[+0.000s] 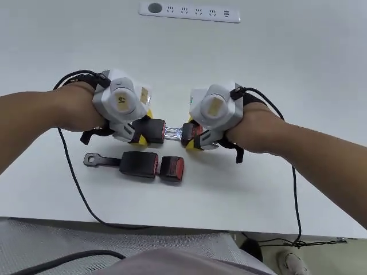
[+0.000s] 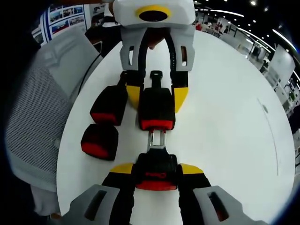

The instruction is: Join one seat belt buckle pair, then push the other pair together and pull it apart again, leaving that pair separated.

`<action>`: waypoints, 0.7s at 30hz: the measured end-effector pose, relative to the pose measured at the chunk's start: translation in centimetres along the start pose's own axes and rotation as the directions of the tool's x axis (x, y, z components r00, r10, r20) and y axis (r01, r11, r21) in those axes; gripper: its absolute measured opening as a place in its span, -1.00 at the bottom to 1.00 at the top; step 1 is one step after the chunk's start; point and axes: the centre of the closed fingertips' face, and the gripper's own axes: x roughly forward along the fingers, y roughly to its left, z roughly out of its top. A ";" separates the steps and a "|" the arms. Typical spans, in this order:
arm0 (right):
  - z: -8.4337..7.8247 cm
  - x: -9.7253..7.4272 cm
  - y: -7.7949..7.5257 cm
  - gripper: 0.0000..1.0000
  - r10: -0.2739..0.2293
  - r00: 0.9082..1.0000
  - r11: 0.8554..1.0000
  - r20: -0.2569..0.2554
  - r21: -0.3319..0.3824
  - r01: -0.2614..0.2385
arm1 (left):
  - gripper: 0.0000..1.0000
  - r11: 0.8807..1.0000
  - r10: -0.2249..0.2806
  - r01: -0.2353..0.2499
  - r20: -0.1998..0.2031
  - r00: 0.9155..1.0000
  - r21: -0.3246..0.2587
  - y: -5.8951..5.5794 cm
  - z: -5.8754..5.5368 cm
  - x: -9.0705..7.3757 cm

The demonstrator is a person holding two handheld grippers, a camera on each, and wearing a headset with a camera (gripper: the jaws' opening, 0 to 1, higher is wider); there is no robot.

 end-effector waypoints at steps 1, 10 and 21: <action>0.3 -0.1 0.1 -0.35 0.000 1.000 1.000 0.002 -0.001 0.000 | -0.30 1.000 0.000 0.000 0.001 1.000 -0.001 0.0 0.0 0.0; 1.3 0.3 0.4 -0.36 0.011 1.000 1.000 0.028 0.009 -0.011 | -0.30 1.000 -0.003 0.003 0.013 1.000 0.005 -0.2 0.3 -0.1; 1.6 0.7 0.2 -0.38 0.017 0.999 1.000 0.042 0.002 -0.017 | -0.32 1.000 -0.006 0.007 0.020 1.000 -0.013 0.0 0.0 0.0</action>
